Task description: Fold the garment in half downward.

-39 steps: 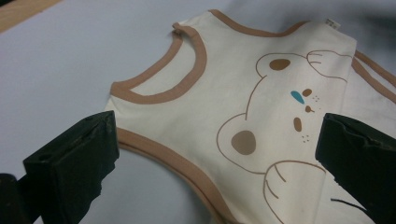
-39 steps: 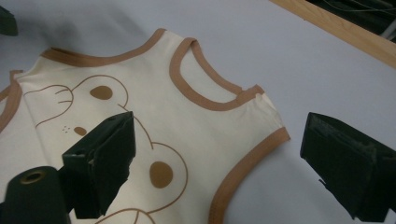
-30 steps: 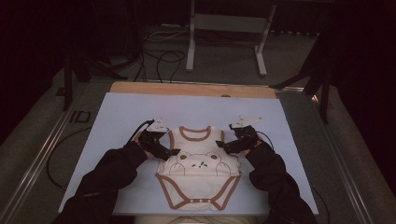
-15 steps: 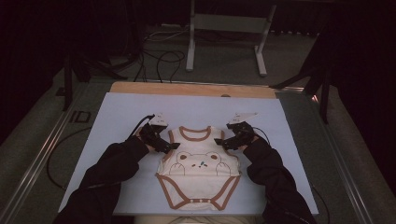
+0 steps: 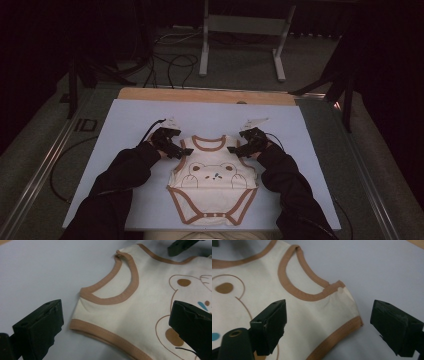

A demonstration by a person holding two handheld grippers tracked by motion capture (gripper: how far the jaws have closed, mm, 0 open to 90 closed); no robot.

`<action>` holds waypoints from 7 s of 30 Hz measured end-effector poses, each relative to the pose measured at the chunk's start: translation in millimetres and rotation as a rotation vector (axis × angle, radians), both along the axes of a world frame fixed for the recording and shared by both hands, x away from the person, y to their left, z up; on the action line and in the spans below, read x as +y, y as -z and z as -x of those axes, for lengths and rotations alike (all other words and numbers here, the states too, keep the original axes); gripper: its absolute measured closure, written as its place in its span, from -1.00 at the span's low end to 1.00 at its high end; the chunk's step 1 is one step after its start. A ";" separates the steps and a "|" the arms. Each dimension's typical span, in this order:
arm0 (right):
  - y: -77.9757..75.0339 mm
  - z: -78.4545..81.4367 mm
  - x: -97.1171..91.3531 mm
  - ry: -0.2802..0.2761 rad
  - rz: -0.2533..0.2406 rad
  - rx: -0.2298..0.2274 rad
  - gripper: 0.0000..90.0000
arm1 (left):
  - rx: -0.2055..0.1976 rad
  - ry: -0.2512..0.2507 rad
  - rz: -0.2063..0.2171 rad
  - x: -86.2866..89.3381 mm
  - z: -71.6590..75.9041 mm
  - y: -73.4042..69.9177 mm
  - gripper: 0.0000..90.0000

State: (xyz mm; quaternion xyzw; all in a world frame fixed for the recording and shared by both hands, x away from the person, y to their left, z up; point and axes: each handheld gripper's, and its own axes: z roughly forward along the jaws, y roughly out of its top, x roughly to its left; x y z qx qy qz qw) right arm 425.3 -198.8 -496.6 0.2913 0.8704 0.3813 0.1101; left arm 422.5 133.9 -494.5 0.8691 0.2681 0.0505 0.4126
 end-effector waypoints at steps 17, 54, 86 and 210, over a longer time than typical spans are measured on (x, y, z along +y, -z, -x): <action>9.7 -17.1 -3.3 0.016 0.064 0.009 -0.42 | 0.013 -0.045 -0.072 2.5 -21.1 7.9 -0.78; 18.0 -31.7 8.3 -0.001 0.128 0.065 0.63 | 0.024 -0.053 -0.151 -10.4 -31.2 24.0 0.58; 4.1 -27.2 6.2 0.006 0.113 0.035 0.83 | -0.006 -0.035 -0.140 -14.0 -29.9 3.4 0.97; -49.8 119.6 -19.8 -0.030 -0.125 -0.188 0.82 | -0.229 0.126 0.063 -0.4 107.5 -60.3 0.97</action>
